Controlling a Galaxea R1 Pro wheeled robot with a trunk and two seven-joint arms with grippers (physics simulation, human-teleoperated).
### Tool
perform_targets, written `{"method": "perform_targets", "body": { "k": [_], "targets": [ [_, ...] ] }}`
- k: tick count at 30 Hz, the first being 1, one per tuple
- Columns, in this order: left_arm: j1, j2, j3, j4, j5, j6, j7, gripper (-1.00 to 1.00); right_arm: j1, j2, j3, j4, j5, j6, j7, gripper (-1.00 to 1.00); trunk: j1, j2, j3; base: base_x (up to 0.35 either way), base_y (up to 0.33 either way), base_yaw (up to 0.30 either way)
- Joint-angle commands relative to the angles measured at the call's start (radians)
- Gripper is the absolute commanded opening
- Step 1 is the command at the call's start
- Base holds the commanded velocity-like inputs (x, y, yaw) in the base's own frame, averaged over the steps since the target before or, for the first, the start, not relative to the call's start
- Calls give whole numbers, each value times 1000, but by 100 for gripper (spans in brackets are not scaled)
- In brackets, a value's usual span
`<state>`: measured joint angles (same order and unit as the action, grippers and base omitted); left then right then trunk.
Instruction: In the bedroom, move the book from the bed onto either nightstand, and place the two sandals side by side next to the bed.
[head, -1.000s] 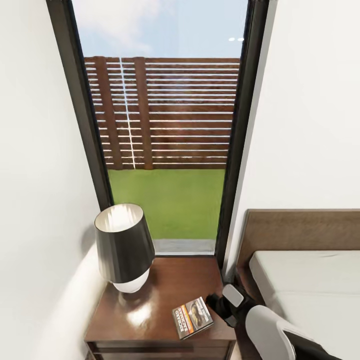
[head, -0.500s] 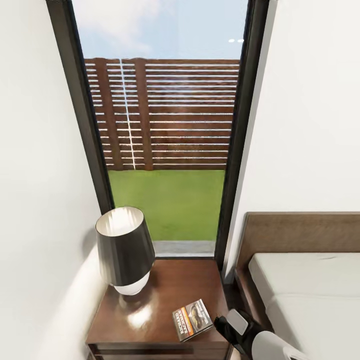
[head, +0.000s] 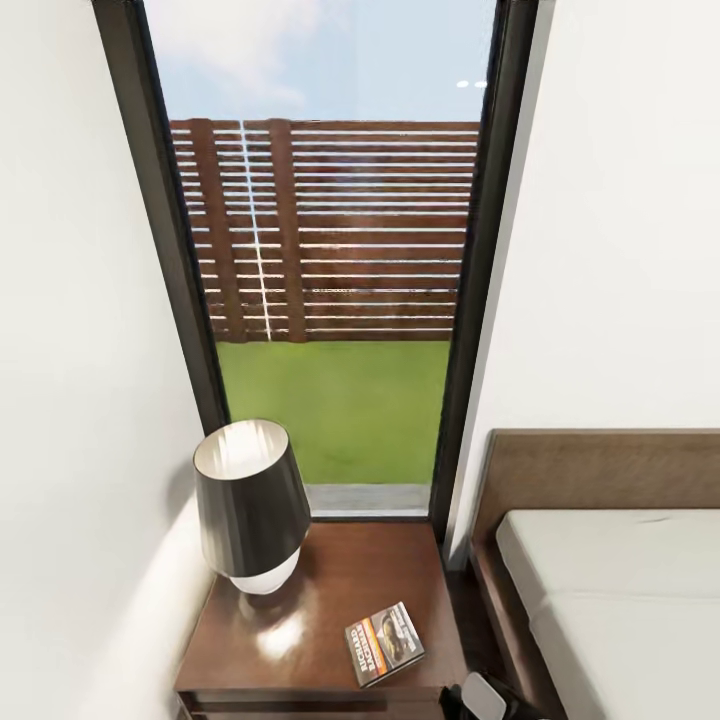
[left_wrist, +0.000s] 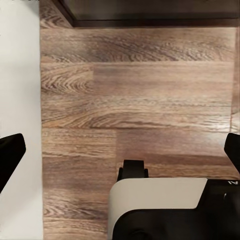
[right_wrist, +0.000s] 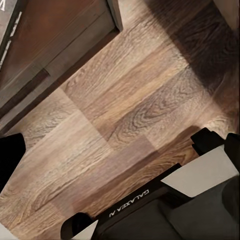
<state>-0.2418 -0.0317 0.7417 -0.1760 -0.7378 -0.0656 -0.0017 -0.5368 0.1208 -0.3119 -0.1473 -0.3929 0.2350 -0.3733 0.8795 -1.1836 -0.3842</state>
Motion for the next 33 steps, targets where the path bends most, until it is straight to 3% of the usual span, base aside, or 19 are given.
{"method": "perform_targets", "body": {
  "k": [1, 9, 21, 28, 33],
  "targets": [
    [-1, -1, 8, 0, -11, -4, 0, 100, 7, -1, 9, -3, -3, 1, -5, 100, -4, 7, 2, 0, 0, 0],
    [0, -1, 8, 0, -11, -8, 0, 100, 61, -3, 91, -2, -4, -42, -5, 100, -35, 63, 27, 0, 0, 0],
    [5, -1, 8, 1, -10, -11, 0, 100, 135, -5, 130, 15, -3, -88, -6, 100, -81, 147, 65, 0, 0, 0],
    [16, -2, 8, 0, -8, -12, 0, 100, 176, -4, 197, 24, -3, -106, -6, 100, -107, 196, 87, 0, 0, 0],
    [17, -2, 8, 0, -8, -13, 0, 100, 193, -4, 218, 36, -3, -110, -6, 100, -127, 231, 102, 0, 0, 0]
  ]
}}
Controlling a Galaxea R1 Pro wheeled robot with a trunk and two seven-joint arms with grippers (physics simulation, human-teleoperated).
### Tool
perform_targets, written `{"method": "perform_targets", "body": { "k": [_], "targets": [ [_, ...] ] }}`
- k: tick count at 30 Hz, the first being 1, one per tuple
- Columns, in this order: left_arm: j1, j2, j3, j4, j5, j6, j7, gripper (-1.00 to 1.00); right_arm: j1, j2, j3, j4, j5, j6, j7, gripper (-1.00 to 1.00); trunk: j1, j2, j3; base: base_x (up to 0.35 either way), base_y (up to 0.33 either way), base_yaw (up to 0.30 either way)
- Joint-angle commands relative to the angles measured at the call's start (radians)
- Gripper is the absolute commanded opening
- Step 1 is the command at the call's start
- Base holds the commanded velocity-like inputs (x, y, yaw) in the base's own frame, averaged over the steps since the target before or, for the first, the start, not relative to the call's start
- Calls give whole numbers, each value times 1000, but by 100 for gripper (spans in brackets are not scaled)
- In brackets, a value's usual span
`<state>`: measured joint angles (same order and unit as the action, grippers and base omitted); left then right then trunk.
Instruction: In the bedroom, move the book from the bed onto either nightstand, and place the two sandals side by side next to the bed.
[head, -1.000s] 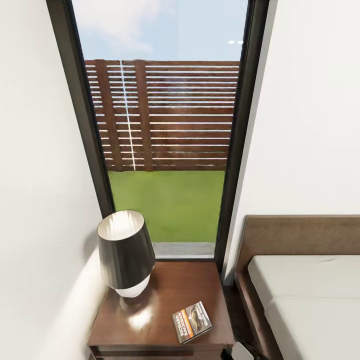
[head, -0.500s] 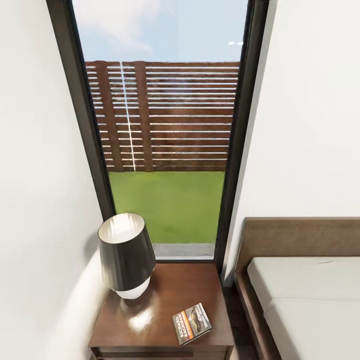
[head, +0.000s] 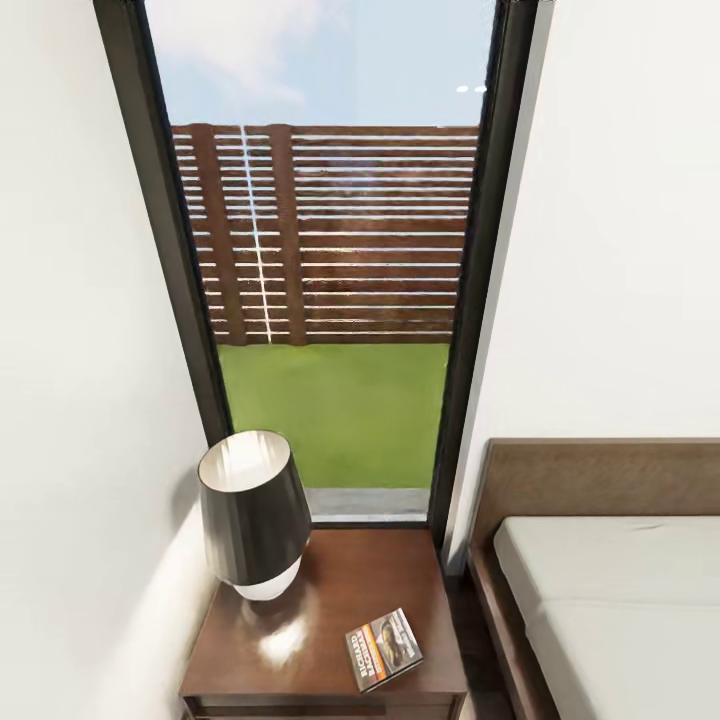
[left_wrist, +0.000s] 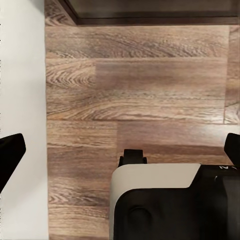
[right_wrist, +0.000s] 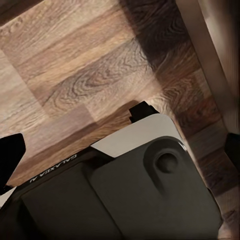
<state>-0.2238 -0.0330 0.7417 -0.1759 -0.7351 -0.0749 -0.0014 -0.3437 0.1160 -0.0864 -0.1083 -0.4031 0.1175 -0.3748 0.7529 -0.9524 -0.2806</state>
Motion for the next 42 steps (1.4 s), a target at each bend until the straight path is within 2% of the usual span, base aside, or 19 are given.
{"method": "perform_targets", "body": {
  "k": [1, 9, 16, 31, 42],
  "targets": [
    [0, -1, 8, 0, -11, -4, 0, 100, 3, 1, -5, -1, 7, 7, -4, 100, -4, 6, 2, 0, 0, 0],
    [1, 0, 8, 0, -12, -21, 0, 100, 37, 1, 22, 5, 11, 5, -4, 100, -35, 62, 27, 0, 0, 0],
    [1, 1, 8, 1, -12, -24, 0, 100, 57, 1, 59, 8, 45, 3, -4, 100, -61, 111, 49, 0, 0, 0],
    [3, 1, 8, 1, -12, -25, 0, 100, 83, -2, 62, 30, 54, -82, -4, 100, -119, 216, 96, 0, 0, 0],
    [15, 1, 8, 0, -11, -26, 0, 100, 87, -30, 63, 83, 52, -89, -5, 100, -161, 293, 130, 0, 0, 0]
  ]
}}
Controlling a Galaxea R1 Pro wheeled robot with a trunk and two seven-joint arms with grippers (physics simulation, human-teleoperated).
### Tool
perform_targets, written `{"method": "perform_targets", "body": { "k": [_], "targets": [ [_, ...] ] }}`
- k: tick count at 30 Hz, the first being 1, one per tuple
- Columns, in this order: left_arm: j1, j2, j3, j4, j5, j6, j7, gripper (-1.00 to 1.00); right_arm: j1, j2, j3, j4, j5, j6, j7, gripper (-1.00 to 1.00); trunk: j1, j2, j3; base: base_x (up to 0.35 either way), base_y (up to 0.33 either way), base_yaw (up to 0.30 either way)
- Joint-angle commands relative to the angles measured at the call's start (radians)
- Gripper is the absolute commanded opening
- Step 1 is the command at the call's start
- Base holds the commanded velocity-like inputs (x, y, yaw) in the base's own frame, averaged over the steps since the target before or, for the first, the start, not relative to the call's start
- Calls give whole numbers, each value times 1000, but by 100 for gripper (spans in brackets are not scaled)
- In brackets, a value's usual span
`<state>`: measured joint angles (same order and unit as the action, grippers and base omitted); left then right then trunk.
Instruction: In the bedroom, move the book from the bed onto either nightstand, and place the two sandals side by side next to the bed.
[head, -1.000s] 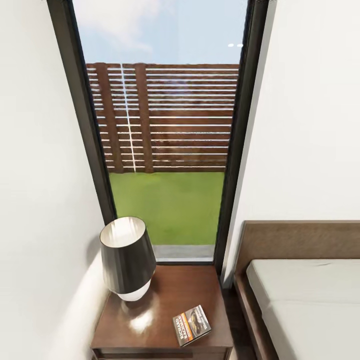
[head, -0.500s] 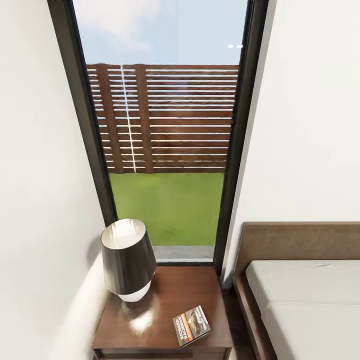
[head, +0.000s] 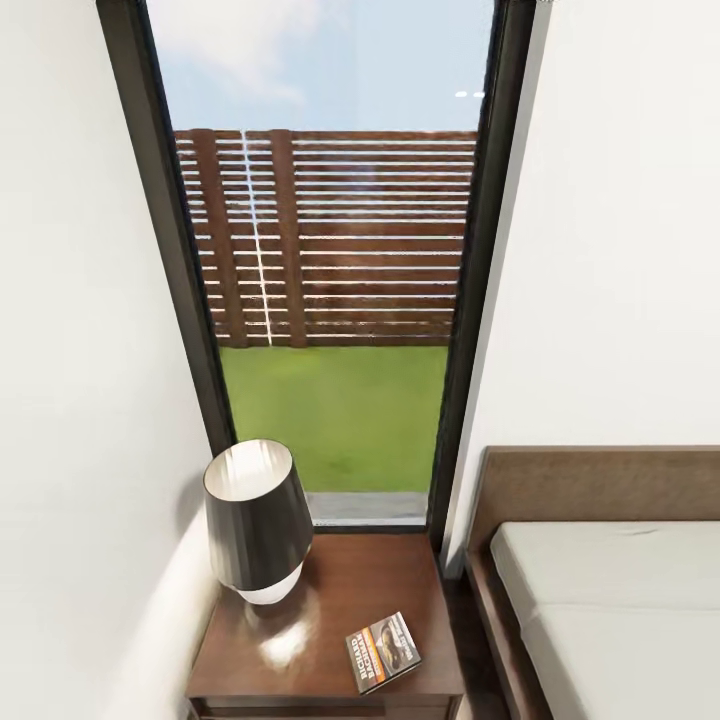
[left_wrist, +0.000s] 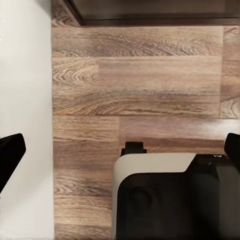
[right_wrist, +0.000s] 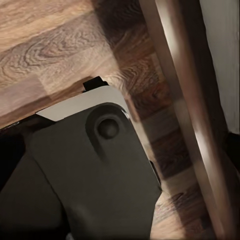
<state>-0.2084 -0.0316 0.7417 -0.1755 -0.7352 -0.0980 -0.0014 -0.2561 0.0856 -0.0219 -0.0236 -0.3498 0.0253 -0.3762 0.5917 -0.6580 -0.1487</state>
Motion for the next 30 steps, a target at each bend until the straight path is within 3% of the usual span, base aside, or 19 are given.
{"method": "perform_targets", "body": {
  "k": [1, 6, 10, 30],
  "targets": [
    [1, -1, 8, -1, -10, -3, 0, 100, 0, -4, -1, 3, -1, 3, -4, 100, -4, 6, 2, 0, 0, 0],
    [4, -1, 8, 0, -10, -4, 0, 100, 0, -39, 0, 20, -1, 2, -4, 100, -23, 41, 17, 0, 0, 0],
    [5, -1, 8, -1, -10, -5, 0, 100, 0, -50, 0, 29, -2, 2, -4, 100, -38, 69, 30, 0, 0, 0],
    [27, -1, 9, -1, -9, -5, 0, 100, 0, -57, 0, 36, -3, 3, -4, 100, -115, 209, 93, 0, 0, 0]
  ]
}}
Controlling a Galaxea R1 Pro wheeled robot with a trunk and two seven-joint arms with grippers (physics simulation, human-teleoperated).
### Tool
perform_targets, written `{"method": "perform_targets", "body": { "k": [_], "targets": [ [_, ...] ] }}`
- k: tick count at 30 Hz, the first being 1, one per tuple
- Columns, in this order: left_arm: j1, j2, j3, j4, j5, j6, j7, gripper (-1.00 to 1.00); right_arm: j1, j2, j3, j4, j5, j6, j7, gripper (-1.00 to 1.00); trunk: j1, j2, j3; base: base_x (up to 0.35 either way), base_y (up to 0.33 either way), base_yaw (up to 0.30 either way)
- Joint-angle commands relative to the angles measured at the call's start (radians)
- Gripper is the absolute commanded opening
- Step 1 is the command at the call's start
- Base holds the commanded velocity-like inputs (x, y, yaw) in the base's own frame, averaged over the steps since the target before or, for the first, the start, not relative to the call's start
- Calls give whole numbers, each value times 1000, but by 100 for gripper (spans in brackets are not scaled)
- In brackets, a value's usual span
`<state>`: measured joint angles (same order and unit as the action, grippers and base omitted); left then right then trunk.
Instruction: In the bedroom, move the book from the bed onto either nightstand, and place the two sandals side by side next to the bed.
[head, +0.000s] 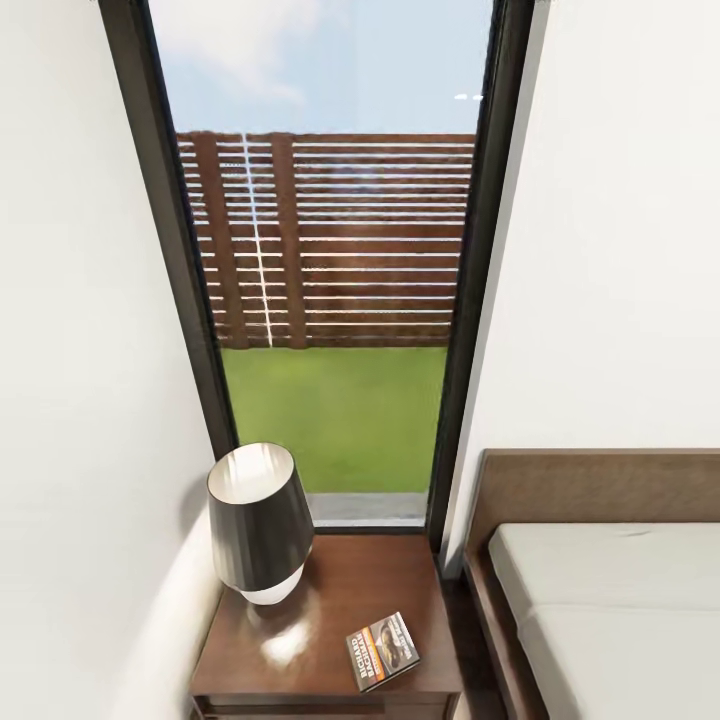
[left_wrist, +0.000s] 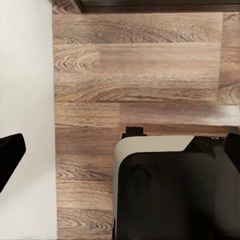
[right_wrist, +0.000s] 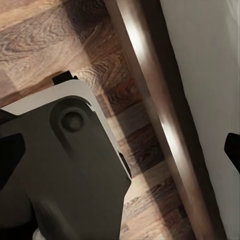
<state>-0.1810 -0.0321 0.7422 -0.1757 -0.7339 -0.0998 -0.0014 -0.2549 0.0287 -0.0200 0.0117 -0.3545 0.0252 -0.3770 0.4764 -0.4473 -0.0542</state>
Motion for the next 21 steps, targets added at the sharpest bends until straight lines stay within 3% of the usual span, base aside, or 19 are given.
{"method": "perform_targets", "body": {
  "k": [1, 7, 21],
  "targets": [
    [4, -1, 9, 0, -10, -4, 0, 100, -1, 0, -1, 1, 2, 3, -3, 100, -3, 5, 1, 0, 0, 0],
    [20, 0, 9, 0, -10, -5, 0, 100, -1, -1, -1, 1, 3, 3, -3, 100, -26, 47, 20, 0, 0, 0],
    [40, 0, 9, 0, -9, -5, 0, 100, -1, 0, -1, 1, 2, 2, -3, 100, -26, 47, 20, 0, 0, 0]
  ]
}}
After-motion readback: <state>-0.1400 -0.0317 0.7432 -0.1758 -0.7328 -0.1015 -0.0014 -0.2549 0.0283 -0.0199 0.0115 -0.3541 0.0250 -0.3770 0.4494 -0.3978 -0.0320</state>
